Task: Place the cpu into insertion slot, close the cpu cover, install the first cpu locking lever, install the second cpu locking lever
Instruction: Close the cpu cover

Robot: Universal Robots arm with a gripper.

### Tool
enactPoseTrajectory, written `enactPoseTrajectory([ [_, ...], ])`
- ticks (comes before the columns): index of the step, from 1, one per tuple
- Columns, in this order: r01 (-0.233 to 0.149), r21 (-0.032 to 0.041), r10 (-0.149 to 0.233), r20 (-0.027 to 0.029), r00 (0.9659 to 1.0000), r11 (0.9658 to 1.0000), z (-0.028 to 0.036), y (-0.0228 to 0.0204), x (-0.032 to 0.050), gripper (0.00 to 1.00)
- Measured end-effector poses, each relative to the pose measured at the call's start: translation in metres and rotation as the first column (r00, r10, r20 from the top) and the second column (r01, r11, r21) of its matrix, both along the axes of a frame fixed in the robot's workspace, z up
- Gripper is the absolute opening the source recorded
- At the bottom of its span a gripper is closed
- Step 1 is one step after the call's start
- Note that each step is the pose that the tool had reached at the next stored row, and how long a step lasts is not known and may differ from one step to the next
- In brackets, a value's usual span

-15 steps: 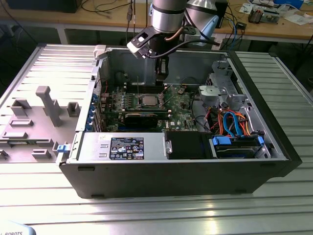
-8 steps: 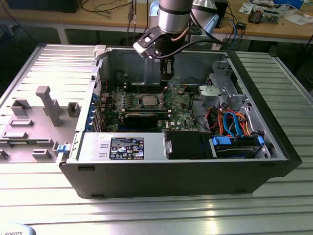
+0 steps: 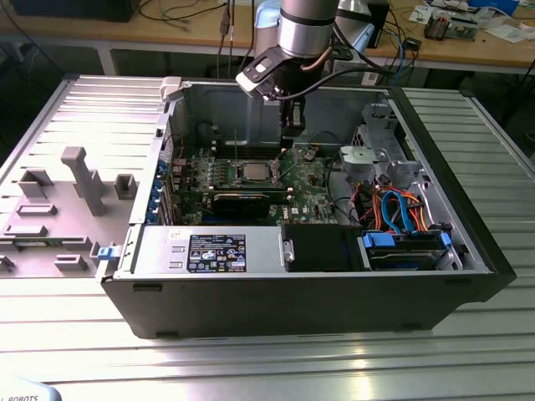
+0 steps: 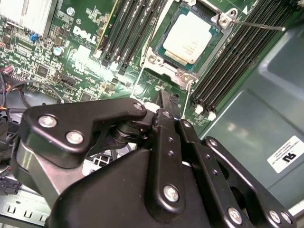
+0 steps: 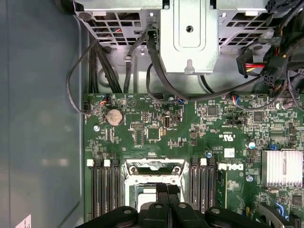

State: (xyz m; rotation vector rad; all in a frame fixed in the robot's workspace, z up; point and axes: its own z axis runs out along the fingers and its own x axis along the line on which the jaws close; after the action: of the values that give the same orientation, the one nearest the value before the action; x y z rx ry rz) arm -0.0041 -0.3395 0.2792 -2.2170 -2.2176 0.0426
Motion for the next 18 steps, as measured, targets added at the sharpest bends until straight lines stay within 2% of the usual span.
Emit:
enactPoseTrajectory([
  [6,0.0,-0.0025,0.0,0.0,1.0,1.0,-0.0002,0.0,0.0022,0.11],
  [18,0.0,-0.0025,0.0,0.0001,1.0,1.0,-0.0002,0.0,0.0061,0.11],
])
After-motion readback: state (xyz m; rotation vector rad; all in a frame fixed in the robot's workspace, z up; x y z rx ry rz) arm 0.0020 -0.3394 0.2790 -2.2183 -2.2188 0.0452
